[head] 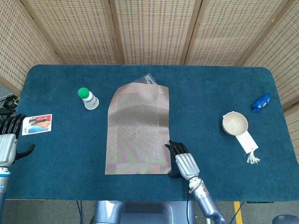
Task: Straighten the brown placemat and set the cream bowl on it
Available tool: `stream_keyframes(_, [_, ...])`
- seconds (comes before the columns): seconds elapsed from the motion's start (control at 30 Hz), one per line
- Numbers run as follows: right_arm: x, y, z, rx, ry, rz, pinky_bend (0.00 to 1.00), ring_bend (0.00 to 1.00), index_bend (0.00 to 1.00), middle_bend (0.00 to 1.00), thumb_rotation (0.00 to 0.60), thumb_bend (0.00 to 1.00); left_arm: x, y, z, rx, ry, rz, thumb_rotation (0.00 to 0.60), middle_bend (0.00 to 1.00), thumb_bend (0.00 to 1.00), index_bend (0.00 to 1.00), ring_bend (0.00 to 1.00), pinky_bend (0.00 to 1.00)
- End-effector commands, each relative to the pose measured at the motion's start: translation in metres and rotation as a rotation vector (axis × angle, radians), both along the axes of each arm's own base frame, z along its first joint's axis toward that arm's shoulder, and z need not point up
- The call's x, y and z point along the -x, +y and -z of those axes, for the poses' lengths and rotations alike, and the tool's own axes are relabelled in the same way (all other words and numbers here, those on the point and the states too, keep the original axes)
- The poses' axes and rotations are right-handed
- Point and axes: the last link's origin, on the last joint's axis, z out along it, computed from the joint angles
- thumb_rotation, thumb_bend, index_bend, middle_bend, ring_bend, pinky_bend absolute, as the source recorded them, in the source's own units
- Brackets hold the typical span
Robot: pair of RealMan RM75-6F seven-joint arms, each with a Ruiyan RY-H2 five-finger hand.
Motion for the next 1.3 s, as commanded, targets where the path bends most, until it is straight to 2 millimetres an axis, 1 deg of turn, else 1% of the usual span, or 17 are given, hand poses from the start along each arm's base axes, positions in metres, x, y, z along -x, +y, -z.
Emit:
stream_keyframes(0.03, [0.000, 0.000, 0.001, -0.009, 0.002, 0.003, 0.00, 0.00, 0.11, 0.00, 0.600, 0.25, 0.000, 0.000, 0.000, 0.001, 0.000, -0.002, 0.600, 0.00, 0.25, 0.00, 0.00, 0.00])
stream_keyframes(0.17, [0.000, 0.000, 0.001, -0.021, 0.005, 0.010, 0.00, 0.00, 0.11, 0.00, 0.600, 0.26, 0.000, 0.000, 0.001, 0.005, 0.000, -0.002, 0.600, 0.00, 0.25, 0.00, 0.00, 0.00])
stream_keyframes(0.37, [-0.002, -0.004, 0.005, 0.002, -0.010, 0.004, 0.00, 0.00, 0.16, 0.00, 0.600, 0.45, 0.000, 0.001, -0.001, -0.001, -0.007, -0.002, 0.600, 0.00, 0.25, 0.00, 0.00, 0.00])
stream_keyframes(0.47, [-0.004, -0.006, 0.007, 0.025, -0.035, -0.001, 0.00, 0.00, 0.17, 0.00, 0.600, 0.49, 0.000, 0.001, -0.001, -0.003, -0.009, -0.004, 0.600, 0.00, 0.25, 0.00, 0.00, 0.00])
stream_keyframes(0.53, [-0.006, -0.008, 0.007, 0.036, -0.062, 0.000, 0.00, 0.00, 0.20, 0.00, 0.600, 0.50, 0.001, 0.001, -0.001, -0.004, -0.010, -0.006, 0.600, 0.00, 0.25, 0.00, 0.00, 0.00])
stream_keyframes(0.63, [-0.010, -0.010, 0.006, 0.056, -0.090, -0.006, 0.00, 0.00, 0.28, 0.00, 0.600, 0.50, 0.001, 0.001, -0.001, -0.005, -0.012, -0.007, 0.600, 0.00, 0.25, 0.00, 0.00, 0.00])
stream_keyframes(0.83, [-0.011, -0.012, 0.008, 0.084, -0.119, -0.002, 0.00, 0.00, 0.42, 0.08, 0.600, 0.50, 0.001, 0.002, -0.001, -0.009, -0.017, -0.011, 0.600, 0.00, 0.25, 0.00, 0.00, 0.00])
stream_keyframes(1.17, [-0.013, -0.013, 0.010, 0.100, -0.152, 0.016, 0.00, 0.00, 0.55, 0.17, 0.600, 0.48, 0.002, 0.002, -0.001, -0.009, -0.017, -0.019, 0.600, 0.00, 0.26, 0.00, 0.00, 0.00])
stream_keyframes(1.23, [-0.013, -0.013, 0.011, 0.101, -0.156, 0.017, 0.00, 0.00, 0.57, 0.17, 0.600, 0.50, 0.002, 0.002, -0.001, -0.009, -0.017, -0.019, 0.600, 0.00, 0.26, 0.00, 0.00, 0.00])
stream_keyframes(1.3, [-0.012, -0.013, 0.011, 0.101, -0.157, 0.025, 0.00, 0.00, 0.58, 0.17, 0.600, 0.54, 0.002, 0.002, -0.001, -0.008, -0.017, -0.019, 0.600, 0.00, 0.26, 0.00, 0.00, 0.00])
